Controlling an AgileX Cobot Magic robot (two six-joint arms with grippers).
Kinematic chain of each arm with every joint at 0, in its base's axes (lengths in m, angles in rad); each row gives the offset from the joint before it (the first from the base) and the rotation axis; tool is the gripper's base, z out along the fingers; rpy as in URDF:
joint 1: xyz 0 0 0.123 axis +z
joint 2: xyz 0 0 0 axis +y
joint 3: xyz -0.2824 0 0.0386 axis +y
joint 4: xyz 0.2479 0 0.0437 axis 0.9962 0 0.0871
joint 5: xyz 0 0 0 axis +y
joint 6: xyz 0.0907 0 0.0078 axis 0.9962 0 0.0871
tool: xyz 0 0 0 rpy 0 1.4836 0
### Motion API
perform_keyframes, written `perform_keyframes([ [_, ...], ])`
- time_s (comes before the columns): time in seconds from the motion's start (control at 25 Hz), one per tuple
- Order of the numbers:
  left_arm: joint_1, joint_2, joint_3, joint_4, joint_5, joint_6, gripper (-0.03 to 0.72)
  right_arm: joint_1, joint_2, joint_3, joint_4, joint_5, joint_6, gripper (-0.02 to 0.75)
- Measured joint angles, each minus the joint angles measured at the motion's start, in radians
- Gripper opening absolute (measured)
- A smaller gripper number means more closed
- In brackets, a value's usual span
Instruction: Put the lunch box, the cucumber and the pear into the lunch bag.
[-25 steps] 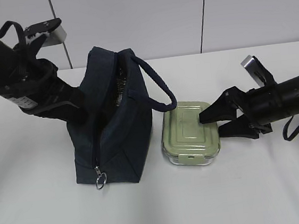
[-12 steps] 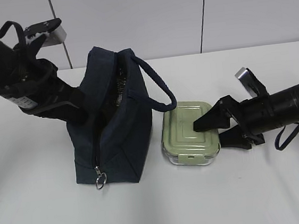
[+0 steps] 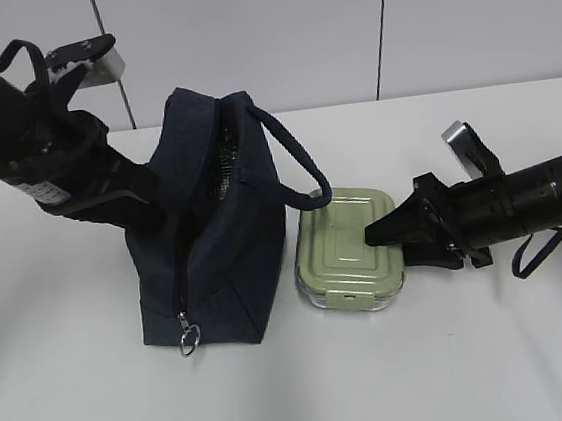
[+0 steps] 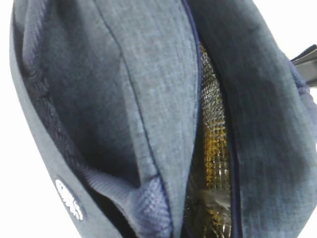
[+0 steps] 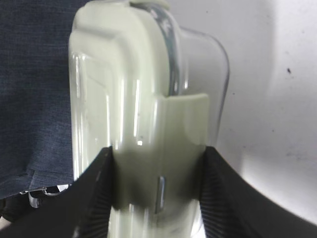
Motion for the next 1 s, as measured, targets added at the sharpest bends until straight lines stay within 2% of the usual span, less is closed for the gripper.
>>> perform_keyframes([
  [0.24, 0.0, 0.0, 0.0, 0.0, 0.0, 0.0, 0.001, -0.004, -0.047, 0.0, -0.031, -0.03, 0.0, 0.34],
  [0.56, 0.0, 0.0, 0.0, 0.0, -0.001, 0.0, 0.001, -0.03, -0.264, -0.001, -0.07, -0.092, 0.03, 0.339],
  [0.88, 0.0, 0.0, 0.0, 0.0, -0.001, -0.001, 0.001, -0.04, -0.361, -0.087, -0.251, -0.123, 0.184, 0.338],
  [1.0, 0.0, 0.0, 0.0, 0.001, -0.001, -0.001, 0.001, -0.088, -0.369, -0.094, -0.34, -0.134, 0.235, 0.338],
])
